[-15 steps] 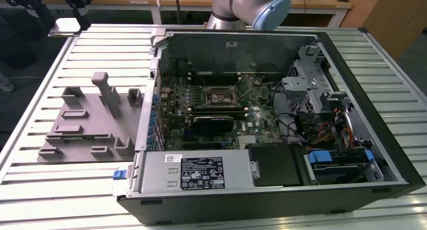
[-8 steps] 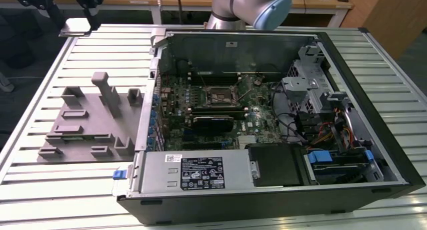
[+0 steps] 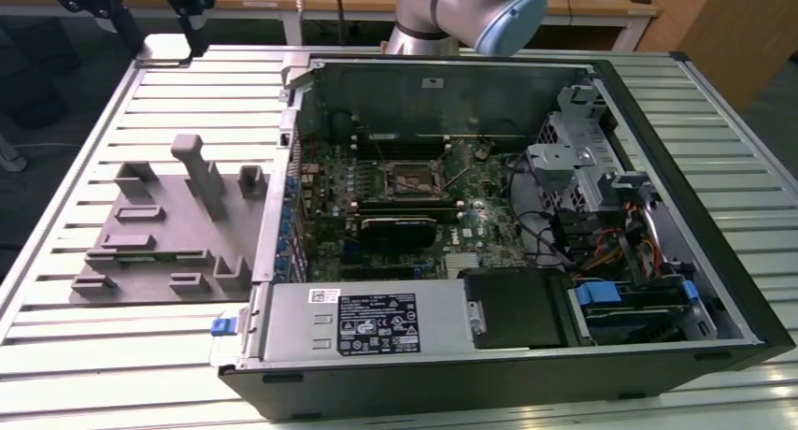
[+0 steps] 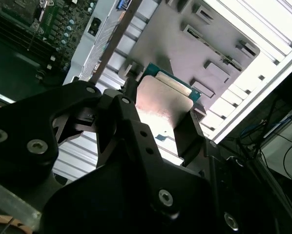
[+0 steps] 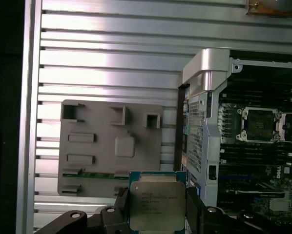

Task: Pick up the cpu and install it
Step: 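Pick up the cpu and move it towards the insertion slot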

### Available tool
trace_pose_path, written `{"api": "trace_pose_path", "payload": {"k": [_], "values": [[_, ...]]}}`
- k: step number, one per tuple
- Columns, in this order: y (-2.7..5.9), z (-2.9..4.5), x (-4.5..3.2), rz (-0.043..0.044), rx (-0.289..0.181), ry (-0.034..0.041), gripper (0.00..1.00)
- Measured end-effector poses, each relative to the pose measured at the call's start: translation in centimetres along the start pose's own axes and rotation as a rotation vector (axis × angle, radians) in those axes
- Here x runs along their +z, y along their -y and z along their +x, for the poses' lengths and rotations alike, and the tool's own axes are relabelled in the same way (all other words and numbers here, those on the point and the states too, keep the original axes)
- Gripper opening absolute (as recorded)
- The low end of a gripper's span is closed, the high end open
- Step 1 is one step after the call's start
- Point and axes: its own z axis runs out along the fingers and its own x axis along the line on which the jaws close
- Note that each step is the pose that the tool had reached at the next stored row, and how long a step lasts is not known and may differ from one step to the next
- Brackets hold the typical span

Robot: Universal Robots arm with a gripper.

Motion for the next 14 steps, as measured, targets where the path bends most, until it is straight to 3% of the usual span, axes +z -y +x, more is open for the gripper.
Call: {"api": "trace_pose_path", "payload": {"k": [14], "values": [[0.02, -2.93, 0.10, 0.0000, 0.000, 0.0000, 0.55]]}}
